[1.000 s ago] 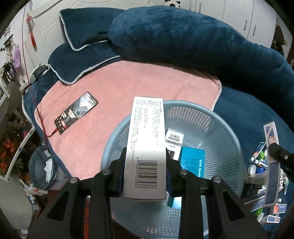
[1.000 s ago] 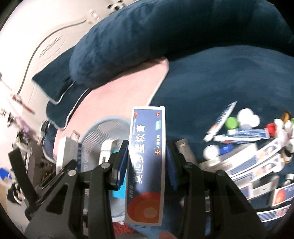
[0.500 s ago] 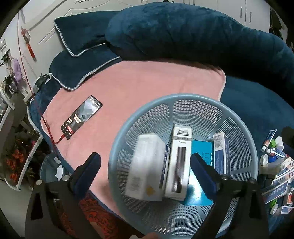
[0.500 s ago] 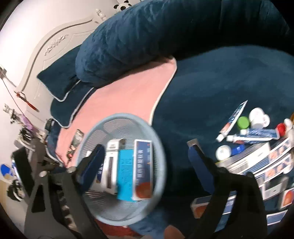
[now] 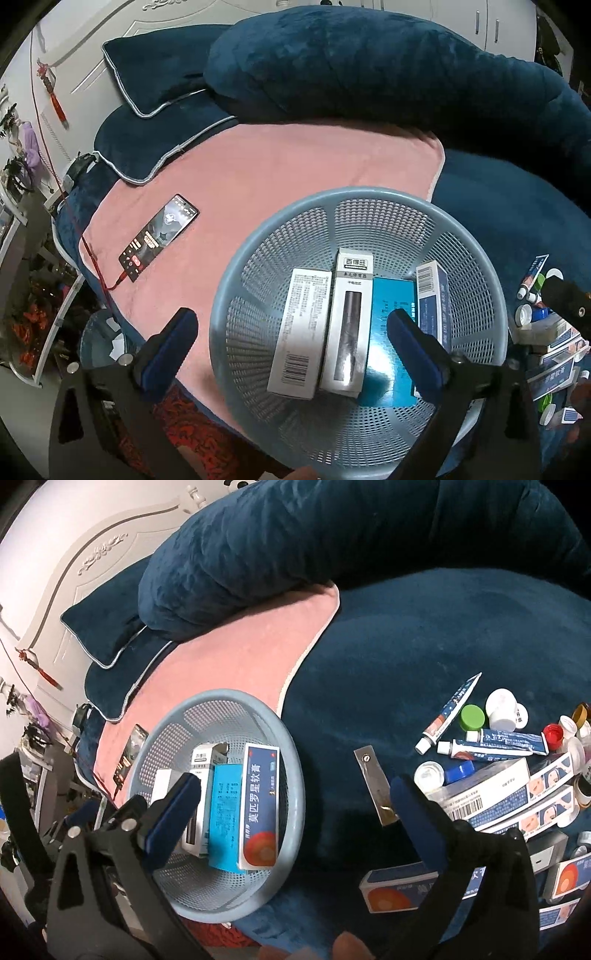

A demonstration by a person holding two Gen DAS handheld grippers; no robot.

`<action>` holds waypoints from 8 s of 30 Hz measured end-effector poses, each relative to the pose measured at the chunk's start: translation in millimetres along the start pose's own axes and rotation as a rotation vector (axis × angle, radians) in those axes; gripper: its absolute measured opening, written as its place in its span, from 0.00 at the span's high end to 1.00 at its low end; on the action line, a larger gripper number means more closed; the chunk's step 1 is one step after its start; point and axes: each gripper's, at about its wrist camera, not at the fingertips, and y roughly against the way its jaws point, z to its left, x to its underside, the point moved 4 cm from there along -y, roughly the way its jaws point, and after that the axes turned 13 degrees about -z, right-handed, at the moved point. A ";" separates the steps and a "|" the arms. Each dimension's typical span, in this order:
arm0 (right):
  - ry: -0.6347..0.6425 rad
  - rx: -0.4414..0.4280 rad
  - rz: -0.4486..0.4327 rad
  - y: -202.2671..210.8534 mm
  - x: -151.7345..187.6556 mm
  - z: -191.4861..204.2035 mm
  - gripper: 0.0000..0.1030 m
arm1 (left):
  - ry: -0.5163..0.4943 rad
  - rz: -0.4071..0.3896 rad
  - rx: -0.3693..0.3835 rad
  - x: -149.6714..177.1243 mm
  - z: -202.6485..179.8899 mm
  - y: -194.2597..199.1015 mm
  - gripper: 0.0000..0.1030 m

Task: Organize objects
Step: 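Reach into the pile and grasp the white box with yellow stripe with left tool, then lift the white-yellow box with left tool and turn it upright, then drop the white-yellow box into the basket with left tool while right tool grasps another ointment box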

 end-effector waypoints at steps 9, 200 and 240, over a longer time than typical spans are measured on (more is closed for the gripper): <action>-0.002 0.019 -0.003 5.5 -0.6 -10.0 0.00 | -0.014 -0.003 0.014 -1.2 -12.9 4.4 0.01; -0.450 0.376 -0.037 99.6 31.0 -292.1 0.00 | -0.869 0.177 0.783 34.8 -308.8 -40.2 0.33; 0.711 -0.178 0.300 27.3 75.9 -85.1 0.02 | -0.143 0.079 0.716 35.1 -121.7 96.3 0.33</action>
